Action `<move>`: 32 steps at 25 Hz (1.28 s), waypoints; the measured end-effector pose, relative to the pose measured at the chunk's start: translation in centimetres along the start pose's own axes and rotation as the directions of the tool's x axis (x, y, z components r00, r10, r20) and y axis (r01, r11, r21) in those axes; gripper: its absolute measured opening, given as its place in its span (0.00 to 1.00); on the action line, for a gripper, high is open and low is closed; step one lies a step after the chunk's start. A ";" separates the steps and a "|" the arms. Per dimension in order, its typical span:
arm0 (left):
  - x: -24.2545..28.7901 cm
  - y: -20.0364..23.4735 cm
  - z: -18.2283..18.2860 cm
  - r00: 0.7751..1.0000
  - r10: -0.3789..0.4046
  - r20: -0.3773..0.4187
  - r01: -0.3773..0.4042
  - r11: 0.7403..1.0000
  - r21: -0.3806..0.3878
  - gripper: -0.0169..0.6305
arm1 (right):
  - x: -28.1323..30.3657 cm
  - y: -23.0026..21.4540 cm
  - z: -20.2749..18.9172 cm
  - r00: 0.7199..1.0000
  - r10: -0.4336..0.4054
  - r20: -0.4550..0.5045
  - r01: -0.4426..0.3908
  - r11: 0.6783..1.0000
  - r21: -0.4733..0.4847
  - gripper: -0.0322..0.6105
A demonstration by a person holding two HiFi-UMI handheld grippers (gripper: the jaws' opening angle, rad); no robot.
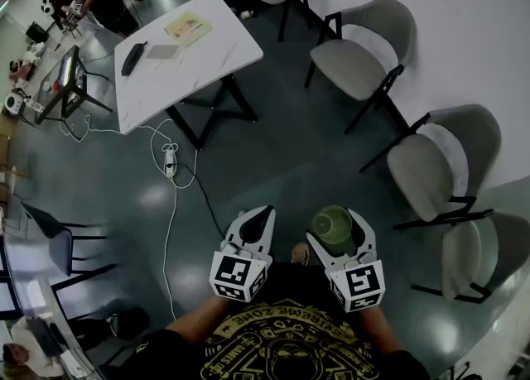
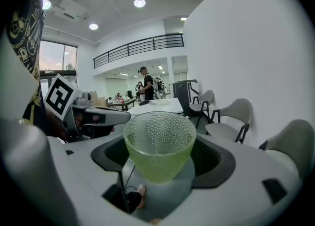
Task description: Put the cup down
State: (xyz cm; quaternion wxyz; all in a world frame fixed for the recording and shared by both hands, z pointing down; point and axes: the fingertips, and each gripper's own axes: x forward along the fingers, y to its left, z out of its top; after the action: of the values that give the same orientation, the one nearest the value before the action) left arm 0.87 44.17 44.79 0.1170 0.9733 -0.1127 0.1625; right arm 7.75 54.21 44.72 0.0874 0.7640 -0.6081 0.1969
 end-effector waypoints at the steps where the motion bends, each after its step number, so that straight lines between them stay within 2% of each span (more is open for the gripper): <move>1: 0.0 0.2 -0.1 1.000 0.006 -0.003 -0.006 1.000 -0.002 0.04 | 0.2 0.0 0.0 1.000 0.002 -0.001 -0.002 1.000 0.002 0.64; 19: 1.5 6.6 2.0 0.998 0.058 0.008 -0.057 0.997 -0.051 0.04 | 6.8 0.4 3.1 0.998 0.054 -0.031 -0.054 0.998 0.014 0.64; 32: 2.4 13.8 4.9 0.995 0.093 0.030 -0.091 0.993 -0.081 0.04 | 13.6 2.2 7.4 0.996 0.081 -0.043 -0.081 0.997 0.000 0.64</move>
State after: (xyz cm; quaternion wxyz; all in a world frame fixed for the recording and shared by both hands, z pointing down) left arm 0.94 29.40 43.76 0.1460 0.9642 -0.1658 0.1468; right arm 9.54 38.71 43.32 0.0930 0.7343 -0.6367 0.2161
